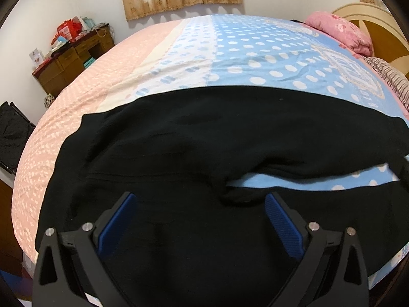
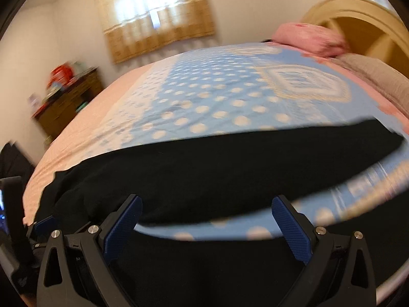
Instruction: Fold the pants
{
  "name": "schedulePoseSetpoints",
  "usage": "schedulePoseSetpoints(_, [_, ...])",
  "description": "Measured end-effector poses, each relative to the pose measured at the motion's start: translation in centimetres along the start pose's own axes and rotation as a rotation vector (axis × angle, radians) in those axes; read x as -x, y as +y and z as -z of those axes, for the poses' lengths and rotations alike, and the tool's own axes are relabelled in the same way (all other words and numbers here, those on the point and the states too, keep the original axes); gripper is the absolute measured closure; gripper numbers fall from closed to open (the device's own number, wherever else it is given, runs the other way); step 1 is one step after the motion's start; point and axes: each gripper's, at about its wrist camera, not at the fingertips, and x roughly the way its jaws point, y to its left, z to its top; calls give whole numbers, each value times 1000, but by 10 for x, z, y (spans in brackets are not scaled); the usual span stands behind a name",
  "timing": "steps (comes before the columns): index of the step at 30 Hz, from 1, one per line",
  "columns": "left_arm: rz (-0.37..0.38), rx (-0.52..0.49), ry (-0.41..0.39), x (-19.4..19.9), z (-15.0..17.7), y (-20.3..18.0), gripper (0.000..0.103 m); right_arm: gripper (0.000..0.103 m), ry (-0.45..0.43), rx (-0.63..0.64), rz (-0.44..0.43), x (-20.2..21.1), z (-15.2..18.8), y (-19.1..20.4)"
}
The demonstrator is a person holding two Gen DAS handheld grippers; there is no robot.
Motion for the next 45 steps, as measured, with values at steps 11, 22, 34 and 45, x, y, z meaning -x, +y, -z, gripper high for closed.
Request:
schedulePoseSetpoints(11, [-69, 163, 19, -33, -40, 67, 0, 16, 183, 305, -202, -143, -75, 46])
schedulePoseSetpoints(22, [-35, 172, 72, -73, -45, 72, 0, 35, 228, 490, -231, -188, -68, 72])
schedulePoseSetpoints(34, [-15, 190, 78, -63, -34, 85, 0, 99, 118, 576, -305, -111, -54, 89])
schedulePoseSetpoints(45, [37, 278, -17, -16, -44, 126, 0, 99, 21, 685, -340, -33, 47, 98])
